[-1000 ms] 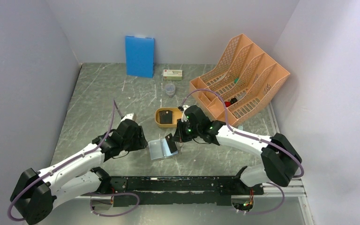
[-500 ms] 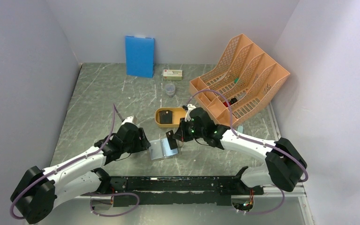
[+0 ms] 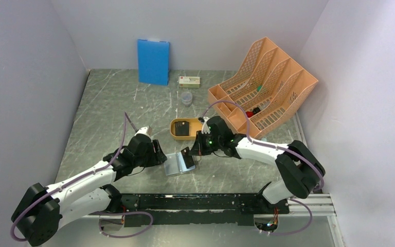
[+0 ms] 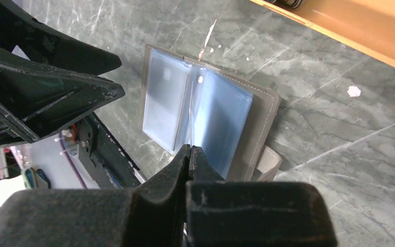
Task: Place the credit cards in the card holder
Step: Insert the credit card into the card holder.
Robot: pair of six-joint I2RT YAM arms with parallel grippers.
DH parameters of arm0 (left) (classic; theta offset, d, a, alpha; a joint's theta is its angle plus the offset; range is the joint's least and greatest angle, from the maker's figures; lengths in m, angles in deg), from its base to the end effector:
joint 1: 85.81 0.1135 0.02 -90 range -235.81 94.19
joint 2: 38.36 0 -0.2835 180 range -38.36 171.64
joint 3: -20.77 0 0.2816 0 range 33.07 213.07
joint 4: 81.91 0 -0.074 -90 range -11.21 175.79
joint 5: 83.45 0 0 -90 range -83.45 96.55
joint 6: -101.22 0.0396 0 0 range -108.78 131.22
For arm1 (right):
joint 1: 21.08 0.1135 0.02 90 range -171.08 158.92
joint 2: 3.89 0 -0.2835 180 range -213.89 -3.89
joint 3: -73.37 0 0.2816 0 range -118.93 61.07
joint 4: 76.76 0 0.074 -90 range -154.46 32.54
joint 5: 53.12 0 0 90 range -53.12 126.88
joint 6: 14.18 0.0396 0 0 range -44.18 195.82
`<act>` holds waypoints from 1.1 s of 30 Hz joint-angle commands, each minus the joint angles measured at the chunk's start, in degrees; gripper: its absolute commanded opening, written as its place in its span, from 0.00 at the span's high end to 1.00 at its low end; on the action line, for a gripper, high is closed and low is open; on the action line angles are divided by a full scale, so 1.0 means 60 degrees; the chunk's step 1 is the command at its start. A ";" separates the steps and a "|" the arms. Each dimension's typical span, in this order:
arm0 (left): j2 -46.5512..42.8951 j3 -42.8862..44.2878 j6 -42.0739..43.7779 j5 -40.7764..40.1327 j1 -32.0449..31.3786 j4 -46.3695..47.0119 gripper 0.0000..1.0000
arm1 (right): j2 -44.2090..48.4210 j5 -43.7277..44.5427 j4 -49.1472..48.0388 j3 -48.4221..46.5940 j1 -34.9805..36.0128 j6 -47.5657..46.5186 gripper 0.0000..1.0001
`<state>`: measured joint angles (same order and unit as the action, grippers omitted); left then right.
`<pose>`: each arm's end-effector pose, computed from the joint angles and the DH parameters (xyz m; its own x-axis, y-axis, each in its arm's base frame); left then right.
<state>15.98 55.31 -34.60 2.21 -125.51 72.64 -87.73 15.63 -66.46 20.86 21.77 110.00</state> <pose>0.1555 -0.1252 0.1679 -0.8082 -0.2585 -0.5292 0.0235 0.8837 -0.4674 0.2197 0.2234 0.1753 -0.8706 -0.0934 -0.4831 -0.4151 0.6667 0.6191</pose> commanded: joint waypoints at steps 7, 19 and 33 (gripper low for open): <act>0.0225 -0.0066 -0.0140 -0.0073 -0.0042 -0.0113 0.43 | -0.0667 -0.1337 -0.1282 0.0067 -0.0190 0.1273 1.00; 0.0732 -0.0092 -0.0184 0.0065 -0.0044 0.0102 0.46 | -0.1184 -0.1311 -0.1077 0.0052 -0.0188 0.1329 1.00; 0.1002 -0.0153 -0.0244 0.0216 -0.0048 0.0259 0.48 | -0.1474 -0.1723 -0.1335 0.0114 -0.0192 0.1424 1.00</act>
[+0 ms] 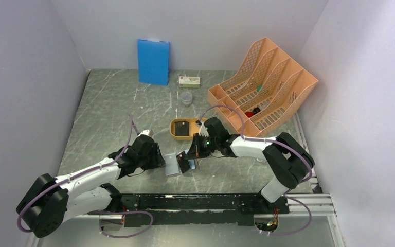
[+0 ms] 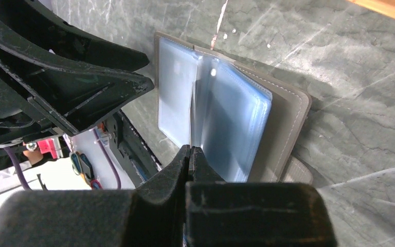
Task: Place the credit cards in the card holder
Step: Insert the credit card into the card holder.
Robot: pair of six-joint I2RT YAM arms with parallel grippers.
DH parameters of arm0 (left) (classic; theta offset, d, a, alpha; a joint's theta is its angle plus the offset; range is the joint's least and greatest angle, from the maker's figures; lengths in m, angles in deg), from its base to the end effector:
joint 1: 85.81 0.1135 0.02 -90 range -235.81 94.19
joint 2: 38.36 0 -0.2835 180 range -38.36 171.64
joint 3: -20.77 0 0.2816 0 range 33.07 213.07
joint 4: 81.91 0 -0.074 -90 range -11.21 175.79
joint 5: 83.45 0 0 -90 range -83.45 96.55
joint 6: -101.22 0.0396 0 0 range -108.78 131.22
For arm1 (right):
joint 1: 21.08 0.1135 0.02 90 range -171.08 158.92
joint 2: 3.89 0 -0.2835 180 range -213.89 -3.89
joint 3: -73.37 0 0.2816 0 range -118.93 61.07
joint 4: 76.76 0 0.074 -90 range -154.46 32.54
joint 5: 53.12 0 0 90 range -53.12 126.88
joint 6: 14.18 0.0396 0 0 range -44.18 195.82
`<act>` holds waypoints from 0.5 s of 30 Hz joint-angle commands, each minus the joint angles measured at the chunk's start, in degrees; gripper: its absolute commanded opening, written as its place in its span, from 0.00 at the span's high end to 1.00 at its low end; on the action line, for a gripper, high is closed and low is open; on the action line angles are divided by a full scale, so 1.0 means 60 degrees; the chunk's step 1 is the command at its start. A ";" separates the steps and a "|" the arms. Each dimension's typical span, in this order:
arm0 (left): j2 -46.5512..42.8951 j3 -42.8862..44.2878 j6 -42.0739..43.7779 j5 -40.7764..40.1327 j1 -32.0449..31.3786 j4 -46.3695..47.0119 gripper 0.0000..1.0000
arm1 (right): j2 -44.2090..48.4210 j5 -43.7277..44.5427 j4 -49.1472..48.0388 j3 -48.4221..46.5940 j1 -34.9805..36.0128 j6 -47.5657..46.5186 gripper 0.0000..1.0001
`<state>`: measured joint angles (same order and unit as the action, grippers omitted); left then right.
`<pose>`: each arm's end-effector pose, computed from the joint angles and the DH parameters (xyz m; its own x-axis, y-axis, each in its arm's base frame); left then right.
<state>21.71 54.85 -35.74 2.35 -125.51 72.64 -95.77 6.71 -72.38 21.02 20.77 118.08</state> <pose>0.1576 -0.1271 0.1470 -0.8506 -0.2412 -0.4673 -0.0289 0.9087 -0.4165 0.2284 0.2313 0.1425 -0.9516 -0.0718 -0.2988 -0.2791 0.6090 0.7424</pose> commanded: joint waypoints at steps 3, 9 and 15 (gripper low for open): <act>0.0044 -0.0101 -0.0068 0.0159 -0.0047 0.0221 0.49 | -0.0163 -0.0270 -0.0456 0.0113 -0.0020 0.0132 1.00; -0.0057 -0.0217 -0.0110 0.0110 -0.0043 0.0131 0.49 | -0.0294 -0.0281 -0.0606 0.0156 -0.0027 0.0234 1.00; -0.0095 -0.0246 -0.0135 0.0023 -0.0041 -0.0008 0.51 | -0.0432 -0.0166 -0.0847 0.0208 -0.0022 0.0455 1.00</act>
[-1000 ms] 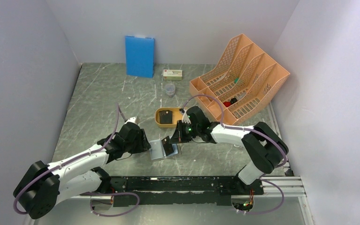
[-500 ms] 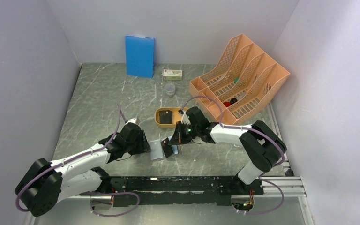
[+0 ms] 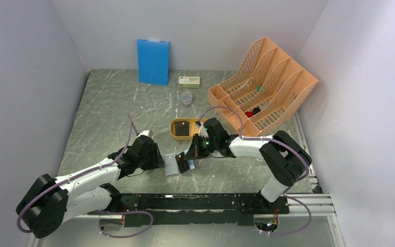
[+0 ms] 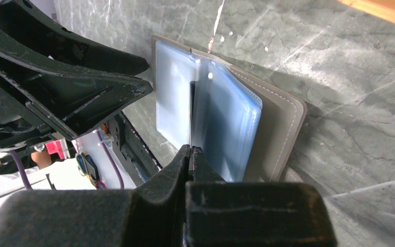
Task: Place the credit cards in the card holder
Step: Insert the credit card into the card holder.
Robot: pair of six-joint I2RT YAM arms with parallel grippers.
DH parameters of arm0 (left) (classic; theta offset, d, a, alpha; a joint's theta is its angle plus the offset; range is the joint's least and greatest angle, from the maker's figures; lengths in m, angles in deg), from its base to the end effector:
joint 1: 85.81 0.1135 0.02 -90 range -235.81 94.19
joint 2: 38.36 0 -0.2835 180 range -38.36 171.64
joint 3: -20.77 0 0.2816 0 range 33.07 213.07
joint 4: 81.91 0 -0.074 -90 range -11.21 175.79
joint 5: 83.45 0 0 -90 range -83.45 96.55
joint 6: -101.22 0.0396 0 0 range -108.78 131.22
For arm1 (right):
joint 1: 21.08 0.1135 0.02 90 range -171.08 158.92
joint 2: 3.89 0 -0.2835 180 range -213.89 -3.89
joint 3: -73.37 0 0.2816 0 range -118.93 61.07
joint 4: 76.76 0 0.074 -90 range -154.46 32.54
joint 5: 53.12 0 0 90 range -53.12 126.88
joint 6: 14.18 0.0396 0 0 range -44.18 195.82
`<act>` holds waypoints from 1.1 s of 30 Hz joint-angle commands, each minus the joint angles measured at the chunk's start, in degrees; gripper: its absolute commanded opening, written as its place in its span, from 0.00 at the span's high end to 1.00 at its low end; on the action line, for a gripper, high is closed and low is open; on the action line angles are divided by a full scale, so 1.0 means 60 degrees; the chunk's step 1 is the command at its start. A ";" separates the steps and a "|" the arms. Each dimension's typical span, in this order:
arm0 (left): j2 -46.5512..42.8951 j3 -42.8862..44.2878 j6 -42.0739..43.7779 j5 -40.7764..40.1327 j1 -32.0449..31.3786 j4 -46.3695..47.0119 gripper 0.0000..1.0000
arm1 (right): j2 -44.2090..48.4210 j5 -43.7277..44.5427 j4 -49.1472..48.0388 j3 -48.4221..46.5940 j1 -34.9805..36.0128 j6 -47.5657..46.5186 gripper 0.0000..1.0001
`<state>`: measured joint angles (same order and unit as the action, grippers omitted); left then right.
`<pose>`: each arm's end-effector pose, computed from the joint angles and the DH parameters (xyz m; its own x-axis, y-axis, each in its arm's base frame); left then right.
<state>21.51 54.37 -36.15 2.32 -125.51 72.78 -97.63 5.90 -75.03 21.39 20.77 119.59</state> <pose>0.1563 -0.1260 0.1451 -0.8510 -0.2471 -0.4634 -0.0360 0.9077 -0.4181 0.2299 0.2333 0.1346 -0.9583 -0.0622 -0.2788 -0.2593 0.5989 0.7577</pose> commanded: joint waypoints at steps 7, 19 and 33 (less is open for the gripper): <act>-0.0048 -0.0236 -0.0061 -0.0012 -0.0046 -0.0128 0.52 | -0.0244 0.0022 -0.0814 0.0268 -0.0016 0.0530 1.00; -0.0136 -0.0243 -0.0058 -0.0192 -0.0048 -0.0334 0.55 | 0.0584 0.0401 -0.0008 0.0243 -0.0027 0.0082 1.00; -0.0072 -0.0248 -0.0048 -0.0262 -0.0044 -0.0358 0.56 | 0.0175 0.0191 0.0052 0.0188 -0.0013 0.0036 1.00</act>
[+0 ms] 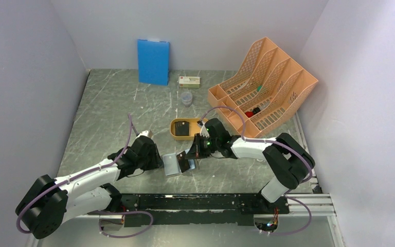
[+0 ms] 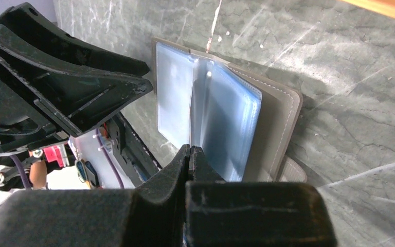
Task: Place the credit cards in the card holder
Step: Insert the credit card into the card holder.
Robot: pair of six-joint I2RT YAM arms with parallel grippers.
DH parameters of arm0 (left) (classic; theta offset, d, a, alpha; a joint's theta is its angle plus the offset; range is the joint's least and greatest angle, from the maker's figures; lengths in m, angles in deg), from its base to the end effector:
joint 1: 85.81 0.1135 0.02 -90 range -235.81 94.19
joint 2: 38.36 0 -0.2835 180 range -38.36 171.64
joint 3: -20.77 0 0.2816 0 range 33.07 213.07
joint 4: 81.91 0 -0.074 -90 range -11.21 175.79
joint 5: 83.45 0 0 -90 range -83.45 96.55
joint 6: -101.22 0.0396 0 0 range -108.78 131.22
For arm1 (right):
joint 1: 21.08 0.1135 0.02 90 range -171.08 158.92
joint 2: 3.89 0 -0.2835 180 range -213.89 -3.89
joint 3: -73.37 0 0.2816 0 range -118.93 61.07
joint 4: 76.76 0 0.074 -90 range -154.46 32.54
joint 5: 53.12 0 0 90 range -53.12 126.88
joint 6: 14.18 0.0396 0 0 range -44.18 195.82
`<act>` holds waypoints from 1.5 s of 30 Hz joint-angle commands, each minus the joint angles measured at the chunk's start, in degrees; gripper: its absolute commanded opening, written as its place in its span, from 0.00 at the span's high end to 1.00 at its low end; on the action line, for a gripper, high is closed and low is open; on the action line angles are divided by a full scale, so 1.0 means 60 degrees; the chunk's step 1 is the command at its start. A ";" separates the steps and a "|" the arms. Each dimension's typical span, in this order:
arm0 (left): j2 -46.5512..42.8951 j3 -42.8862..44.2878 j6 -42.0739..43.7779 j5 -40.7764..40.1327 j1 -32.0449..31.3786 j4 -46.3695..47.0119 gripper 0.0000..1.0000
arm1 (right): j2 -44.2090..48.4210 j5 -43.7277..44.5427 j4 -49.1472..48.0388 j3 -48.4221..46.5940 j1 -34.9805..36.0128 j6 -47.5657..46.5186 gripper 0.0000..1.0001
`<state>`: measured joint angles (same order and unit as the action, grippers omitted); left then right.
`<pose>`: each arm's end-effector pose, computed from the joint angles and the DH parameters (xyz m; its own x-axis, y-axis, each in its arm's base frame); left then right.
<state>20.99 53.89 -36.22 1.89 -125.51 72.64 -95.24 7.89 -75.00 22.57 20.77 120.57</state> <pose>0.1547 -0.1243 0.1439 -0.8487 -0.2496 -0.4663 -0.0402 0.9096 -0.4136 0.2263 0.2285 0.1407 -0.9549 -0.0286 -0.2955 -0.2511 0.6091 0.7523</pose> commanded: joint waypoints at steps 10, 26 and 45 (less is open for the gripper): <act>0.0051 -0.0191 -0.0019 -0.0176 -0.0047 -0.0358 0.57 | -0.0509 -0.0388 -0.0323 -0.0063 -0.0004 0.0072 1.00; 0.0120 -0.0282 0.0002 -0.0079 -0.0044 -0.0257 0.60 | -0.0820 -0.0456 -0.0723 -0.0218 0.0093 0.0299 1.00; 0.0087 -0.0192 0.0075 -0.0118 -0.0048 -0.0450 0.81 | -0.0729 -0.0297 -0.0546 -0.0283 0.0172 0.0146 1.00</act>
<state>21.32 53.23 -36.17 1.78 -125.51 72.82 -99.72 5.44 -78.79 21.65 21.47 122.24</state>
